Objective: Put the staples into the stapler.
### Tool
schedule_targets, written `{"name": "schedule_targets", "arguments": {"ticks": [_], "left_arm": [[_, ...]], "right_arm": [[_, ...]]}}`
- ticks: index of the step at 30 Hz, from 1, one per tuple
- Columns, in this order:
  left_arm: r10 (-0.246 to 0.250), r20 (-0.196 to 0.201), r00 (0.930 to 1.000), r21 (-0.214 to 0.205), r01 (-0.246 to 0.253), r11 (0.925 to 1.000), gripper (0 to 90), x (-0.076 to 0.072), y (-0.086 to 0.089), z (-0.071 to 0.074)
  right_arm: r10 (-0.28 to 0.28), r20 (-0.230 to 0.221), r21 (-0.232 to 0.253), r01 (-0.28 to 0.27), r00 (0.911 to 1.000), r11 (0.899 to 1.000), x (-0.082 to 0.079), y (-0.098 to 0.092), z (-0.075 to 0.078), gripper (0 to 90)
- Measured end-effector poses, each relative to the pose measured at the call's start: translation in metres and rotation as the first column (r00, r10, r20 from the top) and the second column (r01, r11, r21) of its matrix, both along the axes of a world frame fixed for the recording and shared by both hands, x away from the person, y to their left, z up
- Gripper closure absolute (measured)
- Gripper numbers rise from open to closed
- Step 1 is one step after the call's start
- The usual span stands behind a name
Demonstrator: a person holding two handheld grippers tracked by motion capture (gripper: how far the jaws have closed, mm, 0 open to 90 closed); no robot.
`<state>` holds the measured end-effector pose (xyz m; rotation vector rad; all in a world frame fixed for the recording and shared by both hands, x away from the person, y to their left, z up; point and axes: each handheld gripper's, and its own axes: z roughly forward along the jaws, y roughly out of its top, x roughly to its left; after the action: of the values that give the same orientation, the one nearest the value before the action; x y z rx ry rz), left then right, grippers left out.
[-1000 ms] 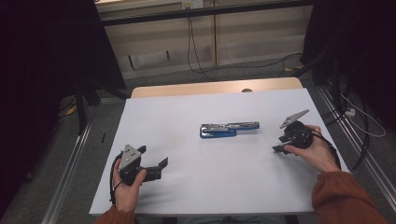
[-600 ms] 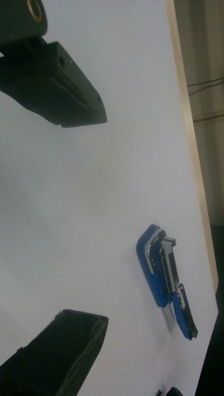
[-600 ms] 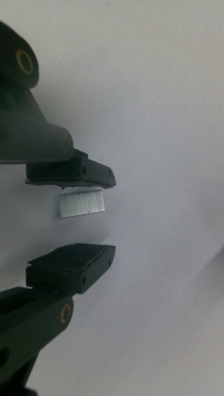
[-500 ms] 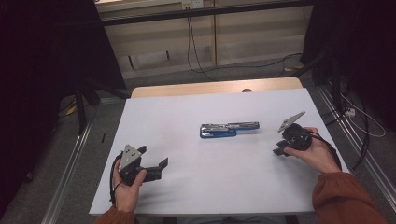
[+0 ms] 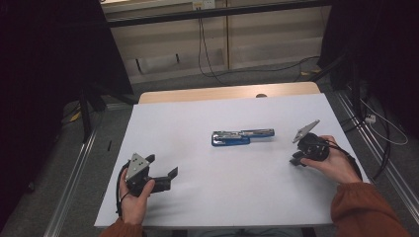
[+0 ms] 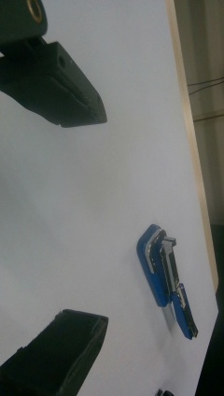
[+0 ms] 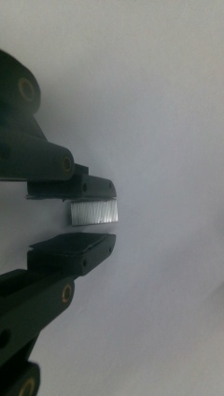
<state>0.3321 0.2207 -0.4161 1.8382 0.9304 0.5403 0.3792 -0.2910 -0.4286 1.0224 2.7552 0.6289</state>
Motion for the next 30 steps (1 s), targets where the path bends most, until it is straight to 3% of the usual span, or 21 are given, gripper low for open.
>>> {"name": "schedule_targets", "arguments": {"ticks": [7,30], "left_arm": [[-0.006,-0.001,1.0000,-0.001,0.006,1.0000,4.4,0.0004,-0.0007,-0.0001],[-0.005,-0.004,1.0000,-0.006,0.005,1.0000,4.4,0.0008,-0.0011,-0.0005]], "right_arm": [[0.002,-0.013,-0.001,-0.002,0.9999,1.000,-0.0003,0.0017,0.0000,78.8],[0.000,-0.012,0.037,0.000,0.9999,0.999,0.0002,-0.0012,0.0020,79.2]]}}
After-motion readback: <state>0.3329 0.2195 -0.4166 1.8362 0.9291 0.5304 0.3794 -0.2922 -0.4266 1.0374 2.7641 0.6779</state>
